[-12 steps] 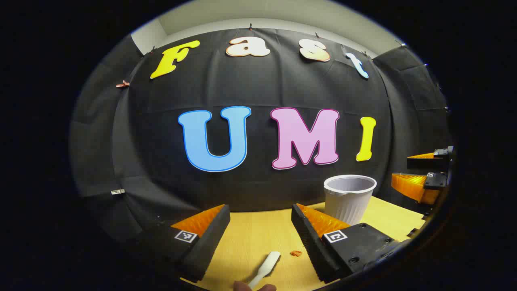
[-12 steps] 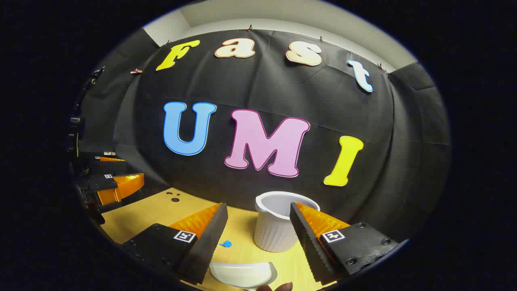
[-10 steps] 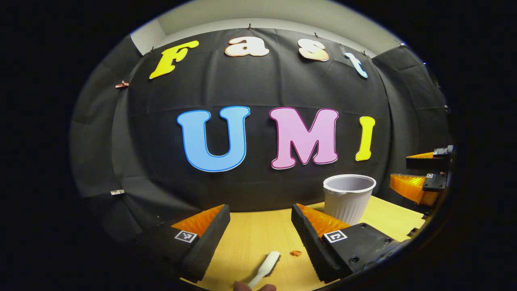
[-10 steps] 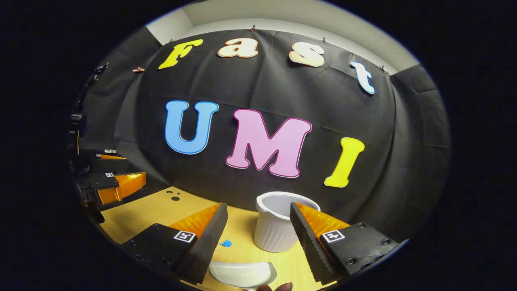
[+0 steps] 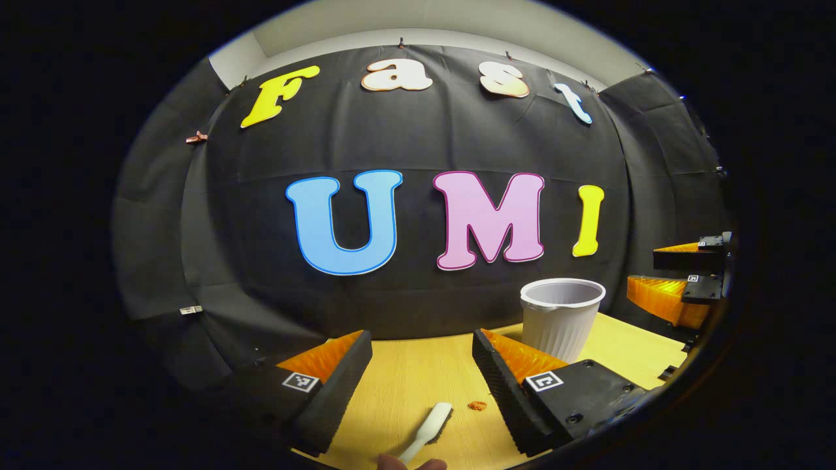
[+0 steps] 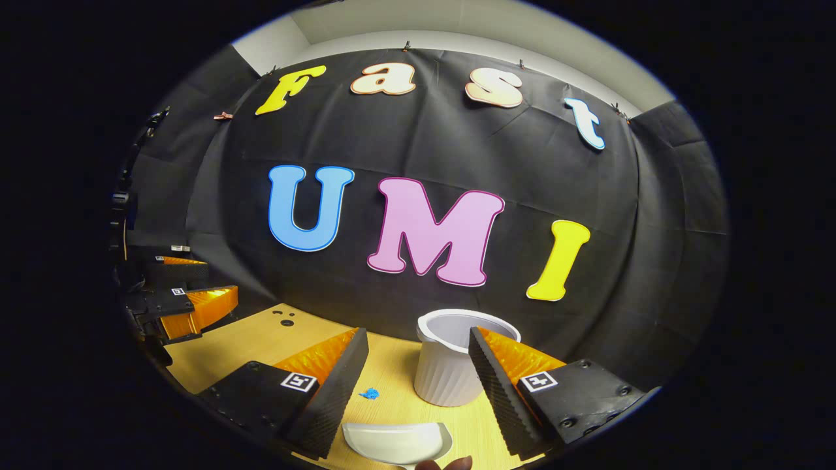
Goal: Pick up the small broom and dustpan from the desktop, sweep the trash into the dustpan with the broom, and then empty the trash into the garbage bin.
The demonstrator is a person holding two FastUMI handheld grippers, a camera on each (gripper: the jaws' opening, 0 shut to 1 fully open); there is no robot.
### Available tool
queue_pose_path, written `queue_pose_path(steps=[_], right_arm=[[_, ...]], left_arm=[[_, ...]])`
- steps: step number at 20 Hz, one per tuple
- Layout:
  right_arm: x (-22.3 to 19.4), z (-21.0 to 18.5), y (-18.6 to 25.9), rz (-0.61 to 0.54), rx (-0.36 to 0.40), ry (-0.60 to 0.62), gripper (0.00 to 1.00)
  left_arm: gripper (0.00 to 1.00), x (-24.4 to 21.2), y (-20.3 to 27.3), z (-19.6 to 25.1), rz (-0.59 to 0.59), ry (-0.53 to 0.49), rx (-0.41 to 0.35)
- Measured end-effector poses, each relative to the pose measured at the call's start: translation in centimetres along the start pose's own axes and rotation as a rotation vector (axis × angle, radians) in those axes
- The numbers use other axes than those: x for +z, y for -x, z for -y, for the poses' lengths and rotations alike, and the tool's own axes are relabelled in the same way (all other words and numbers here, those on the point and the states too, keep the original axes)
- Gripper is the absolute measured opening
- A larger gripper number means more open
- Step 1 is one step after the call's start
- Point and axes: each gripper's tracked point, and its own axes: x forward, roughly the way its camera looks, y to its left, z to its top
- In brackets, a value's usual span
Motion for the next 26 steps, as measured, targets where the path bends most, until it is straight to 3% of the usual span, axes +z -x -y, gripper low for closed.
queue_pose_path(steps=[21, 23, 26], right_arm=[[-1.1, 0.1, 0.3, -0.028, 0.02, -0.017, 0.97], [-3.0, -0.2, 0.8, -0.1, 0.069, -0.018, 0.97], [-9.7, -0.5, 3.7, -0.374, 0.174, -0.024, 0.97]], left_arm=[[0.99, -0.1, 0.3, -0.2, -0.015, -0.018, 0.009], [0.99, -0.3, 0.2, -0.2, -0.022, -0.019, 0.012], [0.99, -0.7, 0.1, -0.3, -0.039, -0.02, 0.015]])
